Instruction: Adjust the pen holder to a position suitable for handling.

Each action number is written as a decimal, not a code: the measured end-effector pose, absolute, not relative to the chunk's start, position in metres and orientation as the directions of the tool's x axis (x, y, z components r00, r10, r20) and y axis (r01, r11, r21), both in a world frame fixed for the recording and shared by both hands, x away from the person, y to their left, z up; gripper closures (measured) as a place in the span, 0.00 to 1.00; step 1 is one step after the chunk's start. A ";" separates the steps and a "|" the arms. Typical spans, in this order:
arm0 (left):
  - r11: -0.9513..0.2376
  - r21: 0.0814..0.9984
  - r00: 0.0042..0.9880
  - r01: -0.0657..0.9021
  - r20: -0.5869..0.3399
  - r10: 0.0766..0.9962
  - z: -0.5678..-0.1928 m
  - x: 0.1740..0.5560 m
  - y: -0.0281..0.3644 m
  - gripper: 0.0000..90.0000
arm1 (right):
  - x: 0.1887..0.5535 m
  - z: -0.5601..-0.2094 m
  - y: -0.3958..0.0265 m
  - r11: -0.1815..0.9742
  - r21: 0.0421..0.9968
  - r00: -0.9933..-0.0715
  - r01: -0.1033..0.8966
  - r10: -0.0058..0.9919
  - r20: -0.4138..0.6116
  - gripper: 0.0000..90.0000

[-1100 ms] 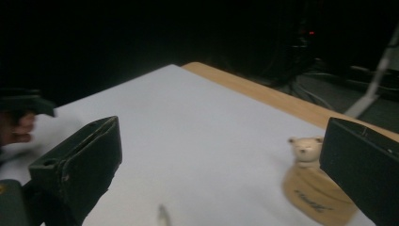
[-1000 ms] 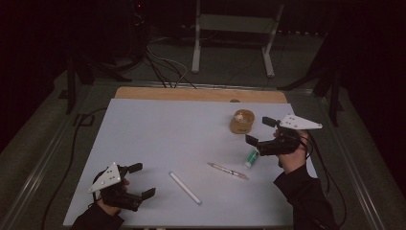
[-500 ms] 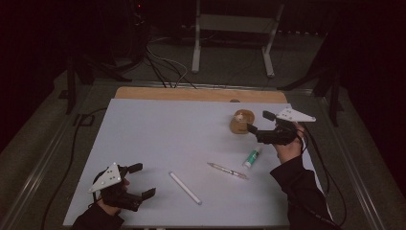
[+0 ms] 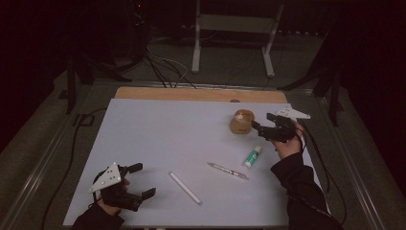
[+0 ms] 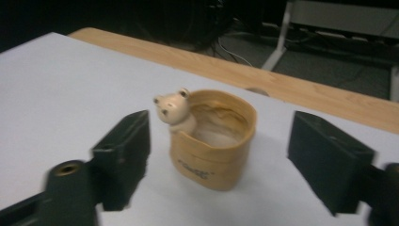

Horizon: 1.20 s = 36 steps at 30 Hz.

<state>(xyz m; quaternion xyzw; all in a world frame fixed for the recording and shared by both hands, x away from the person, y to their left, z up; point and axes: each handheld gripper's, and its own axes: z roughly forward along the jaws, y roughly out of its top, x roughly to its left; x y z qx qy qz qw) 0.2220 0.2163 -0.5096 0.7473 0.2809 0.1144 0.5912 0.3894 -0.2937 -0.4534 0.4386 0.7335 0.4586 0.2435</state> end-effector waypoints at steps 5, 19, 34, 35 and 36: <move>-0.144 0.948 0.816 0.285 -0.161 0.555 -0.510 0.222 0.216 0.00 | 0.397 -0.463 -0.293 0.219 0.859 -0.443 0.463 0.896 0.011 0.51; -0.147 0.946 0.815 0.289 -0.163 0.556 -0.511 0.223 0.216 0.00 | 0.430 -0.488 -0.299 0.257 0.757 -0.374 0.601 0.927 -0.018 1.00; -0.151 0.944 0.814 0.293 -0.163 0.558 -0.511 0.223 0.216 0.00 | 0.460 -0.514 -0.287 0.241 0.667 -0.345 0.705 0.938 0.026 1.00; -0.151 0.944 0.814 0.294 -0.164 0.558 -0.511 0.223 0.216 0.00 | 0.460 -0.515 -0.286 0.241 0.665 -0.349 0.707 0.937 0.030 1.00; -0.151 0.944 0.813 0.294 -0.164 0.558 -0.511 0.223 0.216 0.00 | 0.461 -0.516 -0.285 0.245 0.658 -0.352 0.712 0.935 0.032 1.00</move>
